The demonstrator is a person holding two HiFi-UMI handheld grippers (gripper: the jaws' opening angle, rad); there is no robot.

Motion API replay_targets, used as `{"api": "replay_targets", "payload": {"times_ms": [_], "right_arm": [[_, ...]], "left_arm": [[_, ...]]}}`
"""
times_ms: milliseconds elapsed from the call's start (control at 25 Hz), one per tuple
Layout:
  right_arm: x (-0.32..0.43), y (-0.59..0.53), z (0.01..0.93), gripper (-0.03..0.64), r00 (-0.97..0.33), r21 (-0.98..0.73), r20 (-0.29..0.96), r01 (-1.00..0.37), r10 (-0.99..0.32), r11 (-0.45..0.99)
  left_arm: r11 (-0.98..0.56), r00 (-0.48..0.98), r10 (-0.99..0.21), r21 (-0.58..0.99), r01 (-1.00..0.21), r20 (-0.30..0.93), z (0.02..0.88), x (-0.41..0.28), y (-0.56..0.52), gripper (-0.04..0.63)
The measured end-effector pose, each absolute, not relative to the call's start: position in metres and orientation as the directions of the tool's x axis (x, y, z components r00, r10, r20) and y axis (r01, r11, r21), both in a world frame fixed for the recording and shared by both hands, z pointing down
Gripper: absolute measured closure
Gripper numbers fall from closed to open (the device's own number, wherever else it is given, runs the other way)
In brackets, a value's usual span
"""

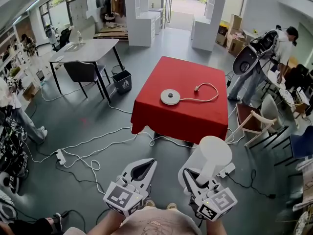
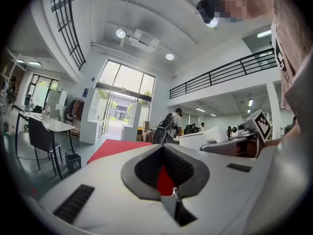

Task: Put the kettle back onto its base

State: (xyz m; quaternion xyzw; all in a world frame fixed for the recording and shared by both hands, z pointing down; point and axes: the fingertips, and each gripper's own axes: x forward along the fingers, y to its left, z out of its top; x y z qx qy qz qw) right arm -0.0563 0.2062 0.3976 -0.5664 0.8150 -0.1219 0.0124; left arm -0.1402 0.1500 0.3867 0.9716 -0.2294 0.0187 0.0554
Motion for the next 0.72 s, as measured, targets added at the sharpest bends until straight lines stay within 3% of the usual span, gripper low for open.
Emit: {"api": "replay_targets", "payload": {"times_ms": [720], "right_arm": [[-0.049, 0.191, 0.389, 0.600, -0.287, -0.184, 0.086, -0.946, -0.954, 0.268]], "left_arm": [[-0.905, 0.908, -0.416, 0.082, -0.418, 0.045, 0.389, -0.146, 0.132, 0.609]]}}
